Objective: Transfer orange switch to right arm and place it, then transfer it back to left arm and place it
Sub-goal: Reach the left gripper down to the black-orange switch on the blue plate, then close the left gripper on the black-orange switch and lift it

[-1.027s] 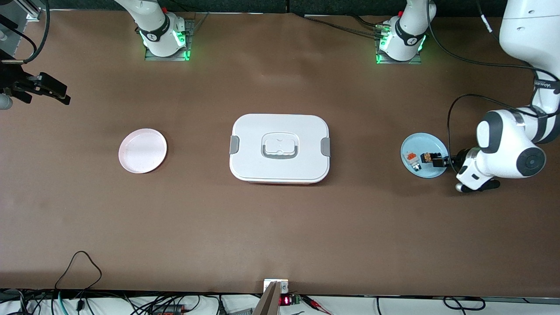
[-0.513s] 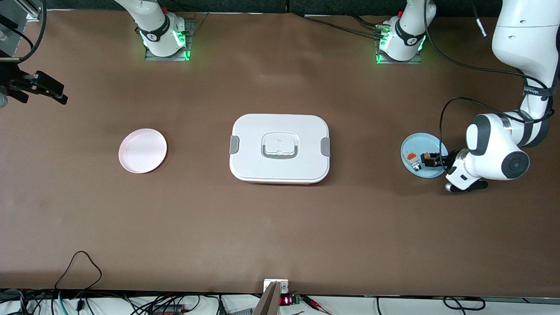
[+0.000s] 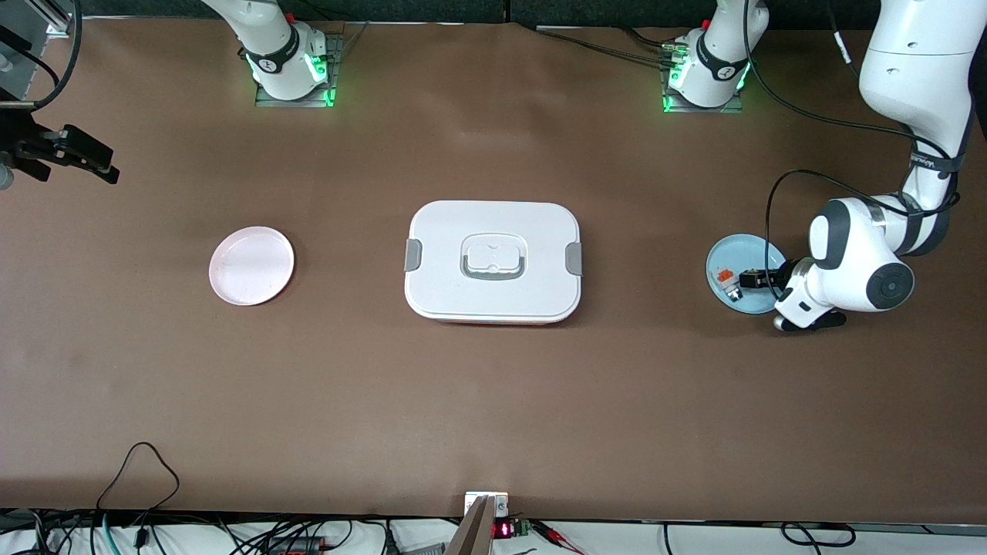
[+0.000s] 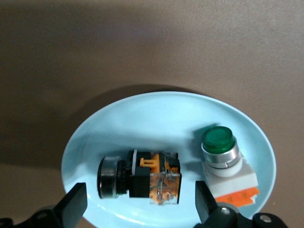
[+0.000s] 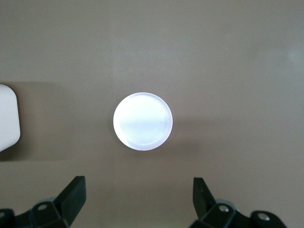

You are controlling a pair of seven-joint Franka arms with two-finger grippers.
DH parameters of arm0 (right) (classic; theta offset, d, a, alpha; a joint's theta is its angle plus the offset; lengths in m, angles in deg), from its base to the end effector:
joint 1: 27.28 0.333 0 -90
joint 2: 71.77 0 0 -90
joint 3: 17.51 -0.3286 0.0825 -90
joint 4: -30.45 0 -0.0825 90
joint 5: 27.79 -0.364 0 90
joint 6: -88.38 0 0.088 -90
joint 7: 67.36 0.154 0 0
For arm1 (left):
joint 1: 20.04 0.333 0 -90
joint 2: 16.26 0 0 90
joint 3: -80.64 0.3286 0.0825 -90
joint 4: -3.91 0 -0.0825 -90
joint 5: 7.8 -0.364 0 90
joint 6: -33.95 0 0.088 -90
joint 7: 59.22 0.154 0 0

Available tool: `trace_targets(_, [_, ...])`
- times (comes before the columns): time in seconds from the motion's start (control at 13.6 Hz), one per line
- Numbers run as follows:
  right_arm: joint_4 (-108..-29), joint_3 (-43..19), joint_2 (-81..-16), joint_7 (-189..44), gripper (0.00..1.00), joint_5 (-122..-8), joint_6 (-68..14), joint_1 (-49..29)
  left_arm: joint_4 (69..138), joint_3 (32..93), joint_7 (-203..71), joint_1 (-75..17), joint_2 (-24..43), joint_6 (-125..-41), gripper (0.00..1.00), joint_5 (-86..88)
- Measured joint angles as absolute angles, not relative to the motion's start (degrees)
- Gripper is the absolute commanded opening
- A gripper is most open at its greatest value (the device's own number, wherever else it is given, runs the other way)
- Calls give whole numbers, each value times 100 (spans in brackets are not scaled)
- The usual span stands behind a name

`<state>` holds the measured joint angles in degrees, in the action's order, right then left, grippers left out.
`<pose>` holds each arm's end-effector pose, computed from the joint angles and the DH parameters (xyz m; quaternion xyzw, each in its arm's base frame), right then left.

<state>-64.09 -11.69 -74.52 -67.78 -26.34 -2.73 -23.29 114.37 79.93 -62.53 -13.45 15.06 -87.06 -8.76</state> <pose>0.5188 -0.0216 0.5811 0.9999 -0.0119 -0.0063 0.0101 0.5559 0.0586 0.1607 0.9809 0.0736 -0.1802 0.0011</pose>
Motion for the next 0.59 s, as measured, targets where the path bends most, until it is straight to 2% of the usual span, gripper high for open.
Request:
trace_targets(0.07, [-6409,-1168,-7452,-6778,100,-2634,-219,-2329,11509,7993,-6252,-1345,1508,-8783,93,-876])
trace_targets(0.15, [-6409,-1168,-7452,-6775,100,-2634,-198,-2329,11549,7993,-6251,-1345,1509,-8807,67,-876])
trace_targets(0.22, [-6409,-1168,-7451,-6771,100,-2634,-191,-2329,11573,7993,-6249,-1345,1509,-8813,52,-876])
trace_targets(0.44, [-6409,-1168,-7448,-6768,100,-2634,-184,-2329,11591,7993,-6247,-1345,1509,-8814,31,-877])
trace_targets(0.59, [-6409,-1168,-7448,-6770,100,-2634,-181,-2329,11589,7997,-6245,-1338,1503,-8813,24,-877])
